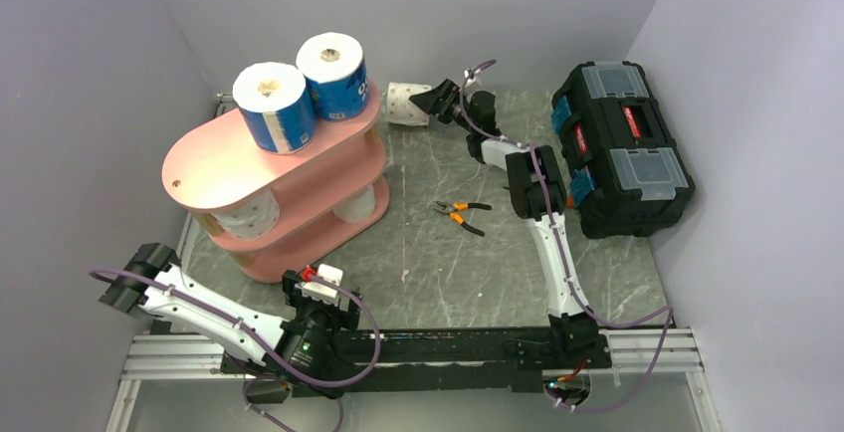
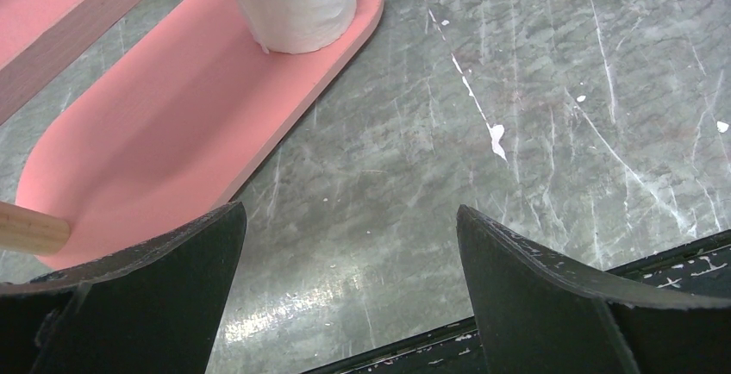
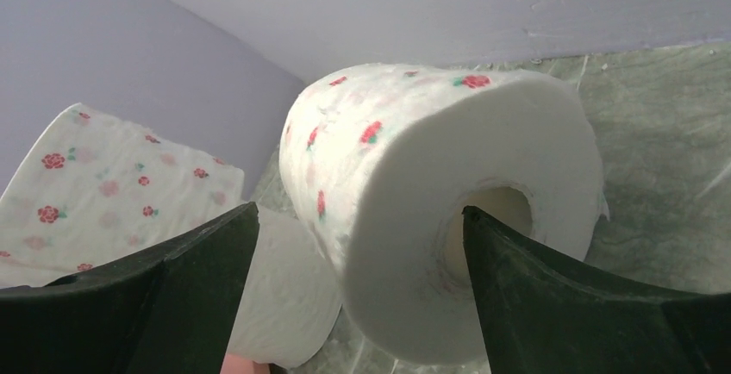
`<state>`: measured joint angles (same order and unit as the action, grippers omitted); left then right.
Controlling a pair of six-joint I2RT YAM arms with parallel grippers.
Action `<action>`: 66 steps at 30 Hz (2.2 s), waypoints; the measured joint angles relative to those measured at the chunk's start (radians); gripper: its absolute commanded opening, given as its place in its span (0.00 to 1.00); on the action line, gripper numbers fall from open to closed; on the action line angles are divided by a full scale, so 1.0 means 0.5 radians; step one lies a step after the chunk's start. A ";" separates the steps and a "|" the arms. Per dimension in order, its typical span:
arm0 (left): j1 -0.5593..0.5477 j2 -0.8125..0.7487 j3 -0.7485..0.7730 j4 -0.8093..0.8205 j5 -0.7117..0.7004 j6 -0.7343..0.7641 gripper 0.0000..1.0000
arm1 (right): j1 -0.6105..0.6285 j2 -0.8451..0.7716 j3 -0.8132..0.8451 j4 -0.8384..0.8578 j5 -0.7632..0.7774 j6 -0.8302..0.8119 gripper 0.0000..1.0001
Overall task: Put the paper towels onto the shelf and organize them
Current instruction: Pick up the paper towel from the center of the board, then place the paper towel on the shelf.
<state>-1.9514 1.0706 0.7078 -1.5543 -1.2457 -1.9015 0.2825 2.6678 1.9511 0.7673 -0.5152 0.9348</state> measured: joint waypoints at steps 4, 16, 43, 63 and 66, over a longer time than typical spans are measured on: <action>0.000 0.000 -0.002 0.000 -0.001 -0.007 0.99 | 0.007 0.001 0.043 -0.020 -0.023 -0.001 0.72; 0.000 0.028 -0.002 -0.001 -0.001 -0.014 0.99 | 0.015 -0.073 -0.148 0.053 -0.035 0.002 0.37; -0.027 0.101 -0.105 -0.005 -0.025 -0.264 0.99 | 0.654 -2.859 -1.743 -1.566 0.916 -1.032 0.29; -0.033 0.193 -0.105 -0.007 -0.124 -0.329 0.99 | 1.762 -3.045 -1.856 -3.027 1.695 -1.130 0.28; -0.036 0.219 -0.105 -0.006 -0.124 -0.330 0.99 | 1.818 -2.955 -1.847 -3.090 1.772 -1.131 0.28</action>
<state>-1.9694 1.1801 0.6552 -1.5574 -1.3075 -2.0663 1.1915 1.1904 1.0275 -0.7776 0.3706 0.3691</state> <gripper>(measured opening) 0.989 0.377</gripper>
